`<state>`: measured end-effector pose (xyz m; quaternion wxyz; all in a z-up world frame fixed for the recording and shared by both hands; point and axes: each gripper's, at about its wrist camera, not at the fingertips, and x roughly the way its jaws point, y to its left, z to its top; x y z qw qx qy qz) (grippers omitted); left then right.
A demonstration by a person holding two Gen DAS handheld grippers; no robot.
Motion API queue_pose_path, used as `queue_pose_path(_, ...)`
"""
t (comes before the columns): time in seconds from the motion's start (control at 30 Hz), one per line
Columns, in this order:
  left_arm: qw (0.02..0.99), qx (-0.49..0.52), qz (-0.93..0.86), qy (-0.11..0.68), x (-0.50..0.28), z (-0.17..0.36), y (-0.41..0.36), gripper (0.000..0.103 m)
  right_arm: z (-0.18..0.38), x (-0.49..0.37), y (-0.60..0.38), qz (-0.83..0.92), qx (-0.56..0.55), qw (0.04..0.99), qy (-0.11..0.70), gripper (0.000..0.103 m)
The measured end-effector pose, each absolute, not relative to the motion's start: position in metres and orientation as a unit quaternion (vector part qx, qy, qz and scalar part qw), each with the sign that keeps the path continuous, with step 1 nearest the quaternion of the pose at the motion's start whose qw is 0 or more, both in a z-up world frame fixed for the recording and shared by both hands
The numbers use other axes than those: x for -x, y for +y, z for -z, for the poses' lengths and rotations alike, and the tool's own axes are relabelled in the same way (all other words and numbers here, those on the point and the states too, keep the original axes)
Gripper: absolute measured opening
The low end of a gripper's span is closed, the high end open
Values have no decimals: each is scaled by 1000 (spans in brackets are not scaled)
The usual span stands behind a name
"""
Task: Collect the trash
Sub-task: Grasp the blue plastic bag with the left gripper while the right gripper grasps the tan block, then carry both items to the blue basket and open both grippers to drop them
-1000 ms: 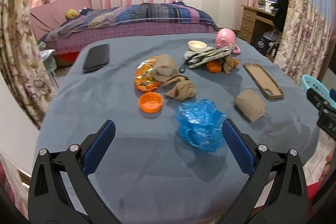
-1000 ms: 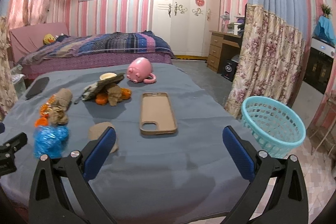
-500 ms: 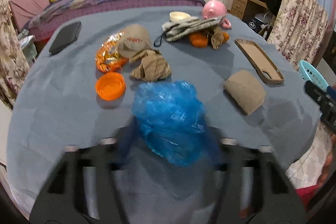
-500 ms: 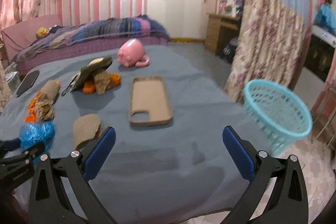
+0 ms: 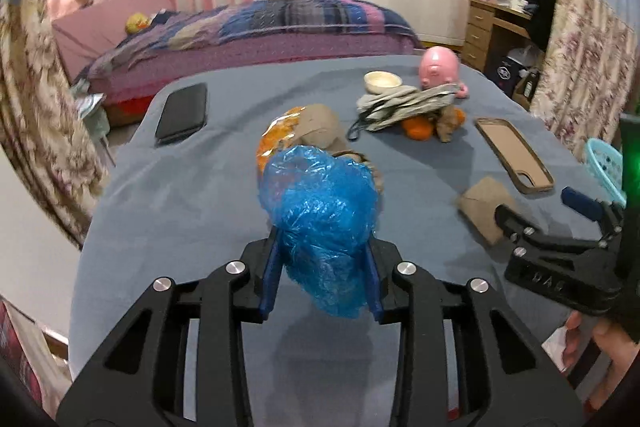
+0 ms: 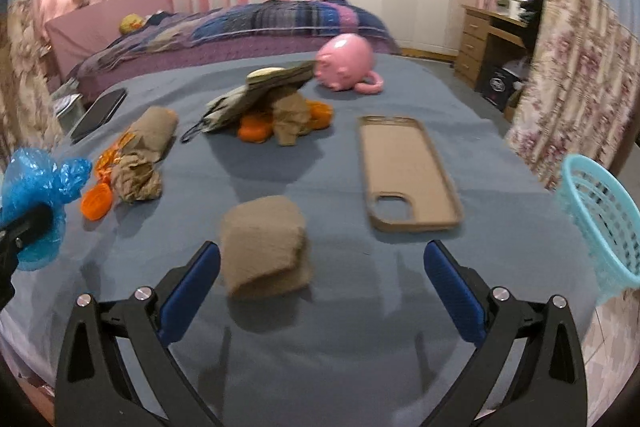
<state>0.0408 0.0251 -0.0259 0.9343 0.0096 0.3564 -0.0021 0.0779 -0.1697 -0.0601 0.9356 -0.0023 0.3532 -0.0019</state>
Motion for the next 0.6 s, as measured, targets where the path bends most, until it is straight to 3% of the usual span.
queue_pose_path(0.1, 932, 13, -6, 361, -46, 27, 38, 33, 67, -85, -158, -16, 17, 931, 365, 92)
queue_pose_path(0.17, 932, 23, -7, 362, -48, 27, 42, 33, 73, -90, -152, -26, 23, 924, 381, 66)
queue_pose_path(0.3, 933, 19, -4, 359, -49, 28, 39, 33, 79, -91, -154, -45, 2, 917, 397, 41)
queue_pose_path(0.6, 938, -14, 19, 345, -56, 9, 2, 33, 31, -77, -193, -36, -38, 929, 368, 37)
